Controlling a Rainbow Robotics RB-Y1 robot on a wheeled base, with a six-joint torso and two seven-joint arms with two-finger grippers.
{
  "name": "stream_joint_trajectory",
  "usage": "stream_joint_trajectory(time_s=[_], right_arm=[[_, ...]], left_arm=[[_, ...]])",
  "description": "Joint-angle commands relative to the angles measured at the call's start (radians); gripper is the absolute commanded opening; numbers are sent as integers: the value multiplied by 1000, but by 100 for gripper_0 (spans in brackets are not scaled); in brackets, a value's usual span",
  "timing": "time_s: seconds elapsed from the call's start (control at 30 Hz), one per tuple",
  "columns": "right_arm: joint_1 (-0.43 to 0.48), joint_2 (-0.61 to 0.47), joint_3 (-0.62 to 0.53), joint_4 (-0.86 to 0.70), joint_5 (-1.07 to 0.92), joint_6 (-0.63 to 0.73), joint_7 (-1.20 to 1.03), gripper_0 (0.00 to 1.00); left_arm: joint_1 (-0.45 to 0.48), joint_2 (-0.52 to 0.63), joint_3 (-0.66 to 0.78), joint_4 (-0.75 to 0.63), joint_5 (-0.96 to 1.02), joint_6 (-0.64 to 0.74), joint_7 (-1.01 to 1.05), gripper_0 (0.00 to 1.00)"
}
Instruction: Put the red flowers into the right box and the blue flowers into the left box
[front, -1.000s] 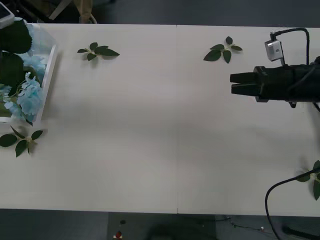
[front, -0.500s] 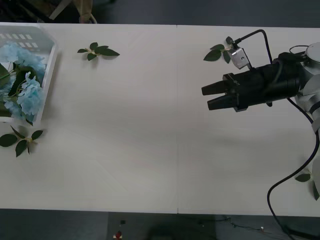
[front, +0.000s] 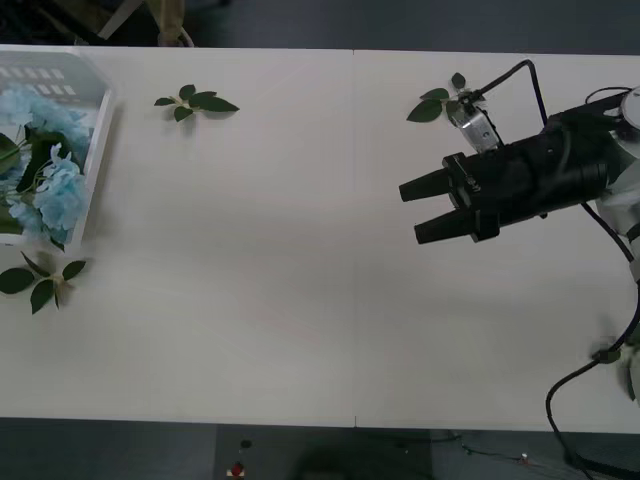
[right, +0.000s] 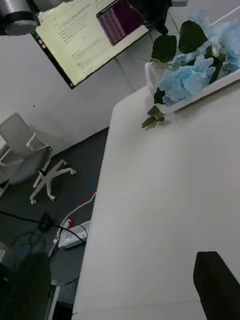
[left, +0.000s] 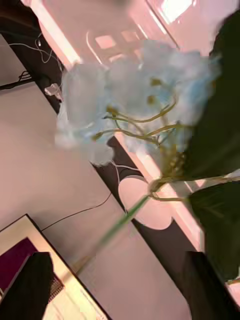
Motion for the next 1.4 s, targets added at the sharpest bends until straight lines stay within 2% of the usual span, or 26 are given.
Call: stream_joint_trajectory(time_s=[0.03,0.17,0.23,0.33,0.47,0.63,0.87,1.07,1.23,1.4], right_arm=[[119,-20,5,-202,-11,-30,-1,83],[214,-16,11,-371,-15,-55,-1,83],[233,-16,16,-409,-12,-61,-1,84],[234,-14,37,-416,-12,-63,-1,84],[236,-3,45,-416,-12,-61,-1,83],[239,9,54,-416,-6,-92,-1,84],[239,10,140,-416,-15,-227,-1,84],[233,12,180,-416,-12,-283,-1,83],[233,12,185,-416,-11,-279,-1,84],[231,12,192,-416,-9,-279,-1,84]], left_arm=[[-20,60,7,-42,45,-8,-26,85],[-20,118,7,-102,176,-4,-46,90],[-20,149,11,-146,245,22,-74,93],[-21,184,63,-241,364,118,-86,95],[-20,168,174,-338,466,249,-88,95],[-20,20,336,-376,597,357,-74,95],[3,-230,439,-310,608,345,-58,95],[127,-429,527,-339,605,231,-80,95],[226,-567,635,-396,650,211,-181,95],[371,-619,677,-508,809,190,-308,95]])
